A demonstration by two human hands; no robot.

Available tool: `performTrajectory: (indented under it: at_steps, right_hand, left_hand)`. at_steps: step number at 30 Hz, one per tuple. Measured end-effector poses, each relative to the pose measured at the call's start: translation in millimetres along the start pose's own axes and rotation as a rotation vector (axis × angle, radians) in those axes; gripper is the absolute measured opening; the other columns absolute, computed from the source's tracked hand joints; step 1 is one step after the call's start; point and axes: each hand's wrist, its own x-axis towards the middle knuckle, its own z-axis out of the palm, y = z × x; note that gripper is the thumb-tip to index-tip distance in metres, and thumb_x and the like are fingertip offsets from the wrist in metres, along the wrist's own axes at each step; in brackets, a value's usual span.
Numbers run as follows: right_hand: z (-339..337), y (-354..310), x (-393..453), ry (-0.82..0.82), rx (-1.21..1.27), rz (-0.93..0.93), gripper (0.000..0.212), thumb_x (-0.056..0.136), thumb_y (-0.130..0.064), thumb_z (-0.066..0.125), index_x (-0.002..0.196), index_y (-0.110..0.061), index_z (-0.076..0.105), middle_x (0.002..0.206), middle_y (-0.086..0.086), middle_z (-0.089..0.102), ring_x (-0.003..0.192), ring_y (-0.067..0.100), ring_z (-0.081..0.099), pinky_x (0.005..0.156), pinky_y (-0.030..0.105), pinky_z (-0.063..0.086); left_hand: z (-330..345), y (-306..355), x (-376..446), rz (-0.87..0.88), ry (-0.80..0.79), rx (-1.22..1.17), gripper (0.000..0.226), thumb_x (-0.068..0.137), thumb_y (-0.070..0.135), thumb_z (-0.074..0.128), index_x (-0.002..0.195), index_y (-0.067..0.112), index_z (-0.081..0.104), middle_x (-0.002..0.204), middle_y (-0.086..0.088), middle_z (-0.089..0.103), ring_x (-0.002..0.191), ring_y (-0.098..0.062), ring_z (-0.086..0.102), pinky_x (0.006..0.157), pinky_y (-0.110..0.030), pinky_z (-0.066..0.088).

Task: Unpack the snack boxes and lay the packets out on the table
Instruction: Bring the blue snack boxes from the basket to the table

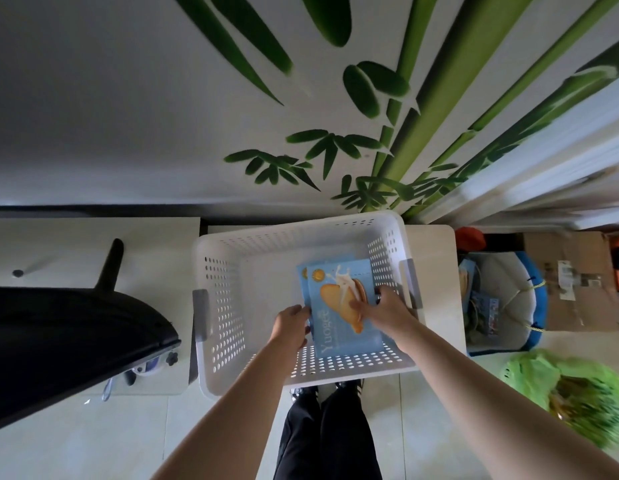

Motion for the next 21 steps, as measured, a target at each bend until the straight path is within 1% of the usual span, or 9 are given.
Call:
performTrajectory:
  at_steps: [2,5,10,12,14,17,19,20,21]
  right_hand:
    - [0.8,6.7,5.9,-0.006,0.030,0.013,0.062,0.073,-0.039,0.082,0.122,-0.012,0.057,0.110,0.003,0.068,0.101,0.022,0.065,0.091,0.047,0.054]
    - [1.9,5.0,4.9,-0.024,0.126,0.058,0.063,0.074,-0.036,0.083,0.125,-0.013,0.056,0.114,0.004,0.068,0.104,0.022,0.065,0.092,0.045,0.054]
    - [5.5,8.4,8.9,0.067,0.244,0.085,0.086,0.059,-0.066,0.073,0.128,-0.018,0.057,0.116,0.001,0.067,0.105,0.020,0.065,0.094,0.045,0.054]
    - [6.4,7.5,9.0,0.080,0.251,0.082,0.074,0.069,-0.063,0.070,0.127,-0.017,0.058,0.115,0.001,0.067,0.105,0.021,0.065,0.094,0.047,0.054]
    - [7.2,5.8,7.4,0.056,0.300,0.082,0.055,0.080,-0.056,0.068,0.118,-0.016,0.064,0.111,0.006,0.070,0.101,0.025,0.068,0.091,0.051,0.055]
    - [6.4,4.2,4.1,0.051,0.331,0.121,0.051,0.076,-0.062,0.068,0.098,-0.016,0.068,0.110,0.024,0.068,0.099,0.037,0.068,0.086,0.062,0.053]
    - [3.5,-0.6,-3.8,0.062,0.361,0.138,0.052,0.080,-0.060,0.068,0.094,-0.009,0.067,0.112,0.028,0.065,0.089,0.034,0.067,0.083,0.053,0.057]
    - [1.3,-4.9,-9.0,0.063,0.387,0.139,0.051,0.082,-0.057,0.066,0.093,-0.007,0.066,0.109,0.028,0.066,0.085,0.031,0.065,0.073,0.043,0.056]
    - [-1.3,-9.5,-13.8,0.055,0.416,0.137,0.051,0.084,-0.055,0.065,0.093,-0.006,0.065,0.105,0.027,0.067,0.083,0.029,0.064,0.066,0.037,0.051]
  left_hand:
    - [-3.5,2.1,-1.3,0.004,0.012,0.013,0.017,0.093,0.025,0.054,0.100,0.017,0.068,0.109,-0.006,0.070,0.095,-0.024,0.065,0.075,-0.033,0.040]
    - [-6.5,3.5,1.4,-0.014,0.006,0.001,0.023,0.093,0.032,0.057,0.105,0.015,0.067,0.104,-0.002,0.070,0.098,-0.024,0.065,0.078,-0.034,0.041]
    - [0.6,8.3,7.5,-0.001,0.021,0.001,0.033,0.092,0.041,0.061,0.107,0.012,0.065,0.105,-0.003,0.070,0.100,-0.025,0.066,0.088,-0.038,0.051]
    - [4.3,11.9,9.0,0.059,0.054,0.008,0.030,0.092,0.044,0.059,0.099,0.015,0.062,0.106,-0.007,0.070,0.096,-0.026,0.067,0.086,-0.040,0.055]
    - [5.5,16.3,10.1,0.092,0.097,0.016,0.041,0.087,0.053,0.061,0.105,0.016,0.054,0.109,-0.010,0.067,0.096,-0.028,0.067,0.087,-0.047,0.056]
    - [6.4,22.8,3.9,0.099,0.082,-0.036,0.047,0.087,0.053,0.061,0.113,0.018,0.044,0.108,-0.010,0.062,0.097,-0.031,0.066,0.085,-0.051,0.056]
    - [5.9,26.6,-3.5,0.126,0.083,-0.071,0.041,0.086,0.051,0.064,0.107,0.021,0.046,0.106,-0.010,0.064,0.095,-0.032,0.067,0.082,-0.052,0.057]
    - [4.9,28.4,-8.4,0.145,0.094,-0.079,0.038,0.085,0.050,0.066,0.103,0.022,0.047,0.105,-0.009,0.065,0.094,-0.032,0.068,0.081,-0.053,0.058]
    - [3.2,30.6,-15.3,0.165,0.112,-0.090,0.037,0.084,0.049,0.068,0.102,0.023,0.048,0.104,-0.009,0.066,0.093,-0.032,0.068,0.081,-0.053,0.058]
